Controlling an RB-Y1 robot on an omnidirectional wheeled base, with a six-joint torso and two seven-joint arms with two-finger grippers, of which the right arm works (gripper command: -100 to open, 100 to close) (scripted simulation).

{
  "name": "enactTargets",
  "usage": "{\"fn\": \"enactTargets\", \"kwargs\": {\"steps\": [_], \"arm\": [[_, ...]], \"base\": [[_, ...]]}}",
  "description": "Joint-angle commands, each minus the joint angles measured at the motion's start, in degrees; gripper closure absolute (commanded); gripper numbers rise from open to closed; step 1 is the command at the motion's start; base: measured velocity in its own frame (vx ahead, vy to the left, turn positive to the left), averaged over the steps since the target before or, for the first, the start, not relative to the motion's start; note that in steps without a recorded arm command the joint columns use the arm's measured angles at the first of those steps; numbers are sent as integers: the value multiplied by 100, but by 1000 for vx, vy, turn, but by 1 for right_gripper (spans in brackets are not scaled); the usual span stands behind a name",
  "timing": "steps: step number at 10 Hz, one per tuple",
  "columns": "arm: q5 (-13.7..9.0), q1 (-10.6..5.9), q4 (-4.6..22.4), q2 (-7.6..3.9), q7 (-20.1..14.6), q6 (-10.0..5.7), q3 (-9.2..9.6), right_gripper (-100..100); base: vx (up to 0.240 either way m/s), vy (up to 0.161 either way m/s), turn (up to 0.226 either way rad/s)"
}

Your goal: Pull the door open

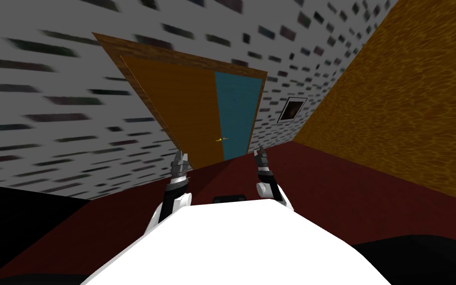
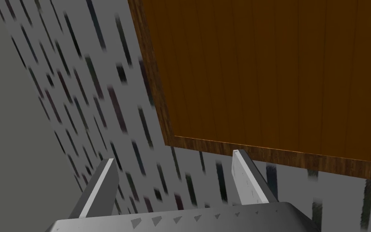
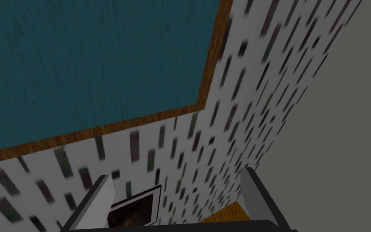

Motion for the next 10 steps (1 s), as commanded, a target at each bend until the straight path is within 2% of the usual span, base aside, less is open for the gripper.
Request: {"fn": "enactTargets", "kwargs": {"steps": [1,10], "arm": [[17,-68,218,-52,-62,-77,-37,-100],[185,-562,1622,-260,-369,-494,-193,-100]], "base": [[99,23,47],[100,31,55]]}}
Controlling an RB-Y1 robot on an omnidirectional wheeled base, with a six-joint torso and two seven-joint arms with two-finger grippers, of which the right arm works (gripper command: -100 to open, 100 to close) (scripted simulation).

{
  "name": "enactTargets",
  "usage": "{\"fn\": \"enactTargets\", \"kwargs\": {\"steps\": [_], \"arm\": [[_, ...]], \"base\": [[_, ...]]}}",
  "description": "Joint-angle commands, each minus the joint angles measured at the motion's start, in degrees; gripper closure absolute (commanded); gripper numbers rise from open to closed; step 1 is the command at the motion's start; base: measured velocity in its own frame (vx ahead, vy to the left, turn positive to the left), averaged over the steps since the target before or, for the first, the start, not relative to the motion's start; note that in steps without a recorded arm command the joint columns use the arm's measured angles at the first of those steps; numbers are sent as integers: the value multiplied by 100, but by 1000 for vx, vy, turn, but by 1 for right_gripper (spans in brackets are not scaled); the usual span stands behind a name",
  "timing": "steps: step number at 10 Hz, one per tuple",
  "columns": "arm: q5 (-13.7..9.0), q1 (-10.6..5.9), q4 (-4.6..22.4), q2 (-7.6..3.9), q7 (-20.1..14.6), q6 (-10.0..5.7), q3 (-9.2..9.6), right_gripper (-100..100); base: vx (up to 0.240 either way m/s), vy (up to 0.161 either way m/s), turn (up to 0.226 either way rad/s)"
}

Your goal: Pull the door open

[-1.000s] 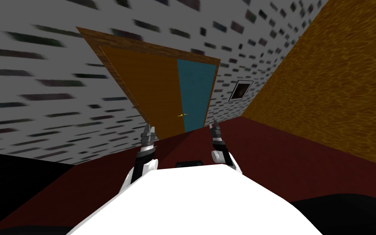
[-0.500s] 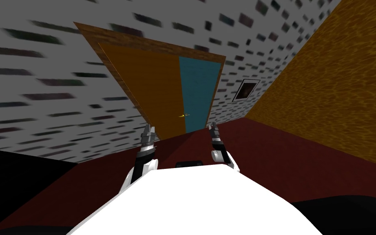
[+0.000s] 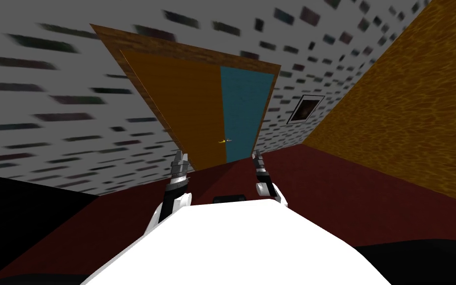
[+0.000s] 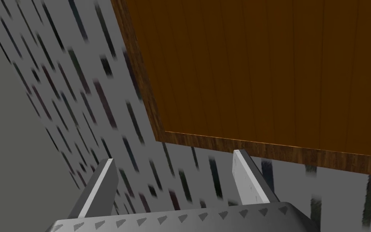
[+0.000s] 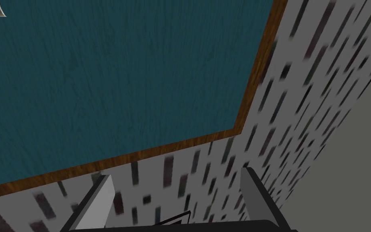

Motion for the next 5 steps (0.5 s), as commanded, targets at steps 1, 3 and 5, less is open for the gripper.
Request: {"fn": "enactTargets", "kwargs": {"steps": [1,3,5], "arm": [[35,-112,279,-32,-57,-78,-29,-100],[78,-237,622,-79,-134,-183,-69,-100],[120,-362,988,-125,-212,-289,-108,-100]], "base": [[101,37,58],[100,31,61],[110,34,60]]}}
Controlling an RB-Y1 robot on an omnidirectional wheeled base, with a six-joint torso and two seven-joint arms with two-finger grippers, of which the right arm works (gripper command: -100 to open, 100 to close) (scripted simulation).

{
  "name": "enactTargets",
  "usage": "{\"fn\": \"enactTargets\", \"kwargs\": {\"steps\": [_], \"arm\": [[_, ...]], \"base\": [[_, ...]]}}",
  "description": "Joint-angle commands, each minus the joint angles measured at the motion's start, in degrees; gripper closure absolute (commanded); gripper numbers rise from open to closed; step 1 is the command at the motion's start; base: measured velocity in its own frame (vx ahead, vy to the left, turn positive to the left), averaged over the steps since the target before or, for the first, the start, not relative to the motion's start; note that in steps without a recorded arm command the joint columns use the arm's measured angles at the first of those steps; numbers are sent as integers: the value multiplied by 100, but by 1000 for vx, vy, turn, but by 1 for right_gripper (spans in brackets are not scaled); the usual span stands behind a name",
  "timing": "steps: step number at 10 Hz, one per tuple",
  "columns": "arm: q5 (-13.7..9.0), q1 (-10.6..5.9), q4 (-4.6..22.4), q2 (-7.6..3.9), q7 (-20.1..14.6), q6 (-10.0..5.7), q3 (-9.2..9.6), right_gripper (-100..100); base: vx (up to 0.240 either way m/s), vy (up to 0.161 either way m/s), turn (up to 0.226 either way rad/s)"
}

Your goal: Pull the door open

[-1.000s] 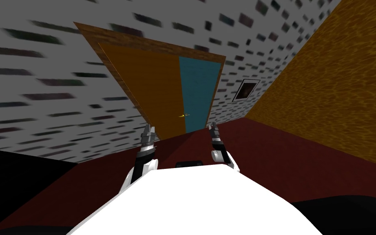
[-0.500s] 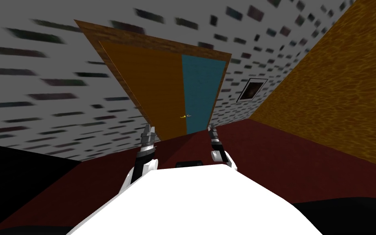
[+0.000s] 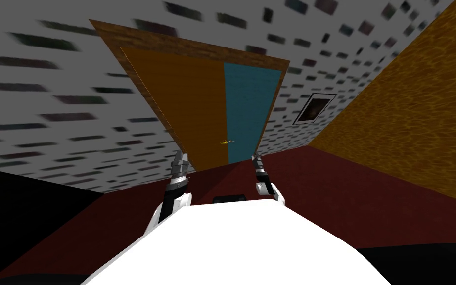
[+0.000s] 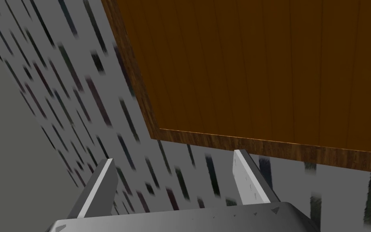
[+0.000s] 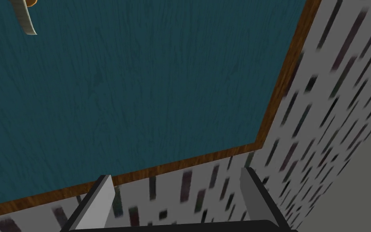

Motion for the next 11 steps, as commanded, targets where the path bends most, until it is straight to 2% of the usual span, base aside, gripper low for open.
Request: {"fn": "enactTargets", "kwargs": {"steps": [1,8,9,11], "arm": [[40,-74,286,-28,-62,-108,-22,-100],[193,-526,1538,-186,-343,-488,-165,-100],[193,-526,1570,-186,-343,-488,-165,-100],[237,-655,1902,-229,-423,-597,-206,-100]], "base": [[100,36,55],[104,29,67],[78,27,13],[69,15,52]]}}
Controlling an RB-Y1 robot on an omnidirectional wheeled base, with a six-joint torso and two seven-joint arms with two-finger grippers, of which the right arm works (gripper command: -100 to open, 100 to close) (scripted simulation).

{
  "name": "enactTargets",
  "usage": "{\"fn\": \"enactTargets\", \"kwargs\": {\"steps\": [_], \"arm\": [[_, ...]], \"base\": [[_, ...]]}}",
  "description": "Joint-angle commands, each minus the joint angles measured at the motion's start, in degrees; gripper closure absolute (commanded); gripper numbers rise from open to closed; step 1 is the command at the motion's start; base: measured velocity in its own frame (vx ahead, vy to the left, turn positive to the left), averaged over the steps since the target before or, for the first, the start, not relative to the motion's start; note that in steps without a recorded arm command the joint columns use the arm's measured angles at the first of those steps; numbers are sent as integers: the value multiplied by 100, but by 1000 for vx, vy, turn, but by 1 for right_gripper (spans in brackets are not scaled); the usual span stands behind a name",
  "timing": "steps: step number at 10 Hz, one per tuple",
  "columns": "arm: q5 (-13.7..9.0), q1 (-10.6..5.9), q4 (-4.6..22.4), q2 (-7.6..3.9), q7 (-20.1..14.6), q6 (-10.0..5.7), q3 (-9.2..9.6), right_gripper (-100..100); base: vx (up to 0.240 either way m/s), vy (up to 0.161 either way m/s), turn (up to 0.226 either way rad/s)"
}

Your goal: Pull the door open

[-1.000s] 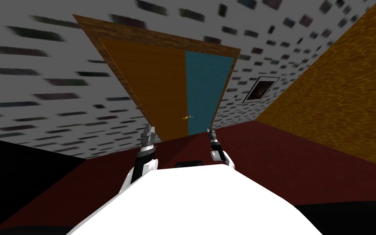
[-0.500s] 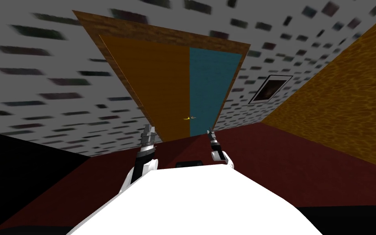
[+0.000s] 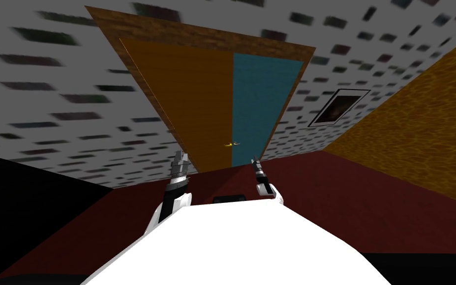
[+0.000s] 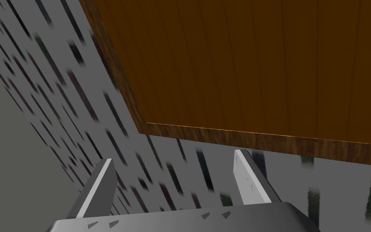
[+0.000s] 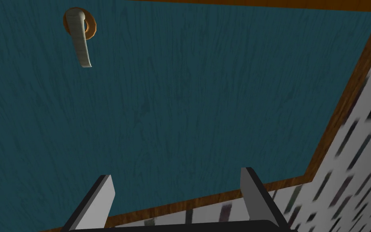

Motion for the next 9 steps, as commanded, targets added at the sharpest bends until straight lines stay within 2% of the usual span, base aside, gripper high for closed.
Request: {"fn": "enactTargets", "kwargs": {"steps": [1,2,3,9], "arm": [[37,-117,286,-25,-59,-94,-33,-100],[58,-180,472,-46,-98,-147,-52,-100],[58,-180,504,-46,-98,-147,-52,-100],[182,-546,1539,-163,-325,-455,-168,-100]], "base": [[91,11,59],[118,8,78],[80,12,24],[95,22,58]]}}
